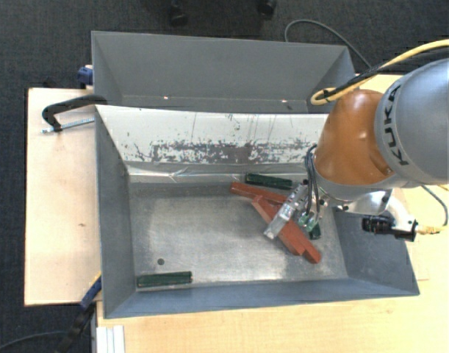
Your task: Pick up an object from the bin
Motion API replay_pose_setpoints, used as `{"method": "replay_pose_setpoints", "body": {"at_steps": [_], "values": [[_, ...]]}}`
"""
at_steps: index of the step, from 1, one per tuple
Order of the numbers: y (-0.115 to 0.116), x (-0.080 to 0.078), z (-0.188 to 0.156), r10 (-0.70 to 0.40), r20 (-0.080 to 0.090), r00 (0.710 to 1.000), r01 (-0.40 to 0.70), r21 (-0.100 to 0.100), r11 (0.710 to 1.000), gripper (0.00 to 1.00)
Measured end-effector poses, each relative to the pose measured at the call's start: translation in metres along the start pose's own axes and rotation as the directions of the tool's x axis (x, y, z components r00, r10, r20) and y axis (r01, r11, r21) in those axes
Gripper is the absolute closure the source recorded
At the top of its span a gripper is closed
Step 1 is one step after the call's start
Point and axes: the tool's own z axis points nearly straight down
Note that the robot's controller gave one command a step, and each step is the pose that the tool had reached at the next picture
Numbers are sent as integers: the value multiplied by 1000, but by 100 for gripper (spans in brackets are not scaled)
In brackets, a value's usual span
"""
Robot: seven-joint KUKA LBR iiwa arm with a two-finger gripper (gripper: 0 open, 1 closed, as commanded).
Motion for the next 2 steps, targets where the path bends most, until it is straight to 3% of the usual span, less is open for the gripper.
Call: {"method": "replay_pose_setpoints", "body": {"at_steps": [2], "values": [[2, -2, -30, -2, -3, 1000, 2, 2, 1000, 100]]}}
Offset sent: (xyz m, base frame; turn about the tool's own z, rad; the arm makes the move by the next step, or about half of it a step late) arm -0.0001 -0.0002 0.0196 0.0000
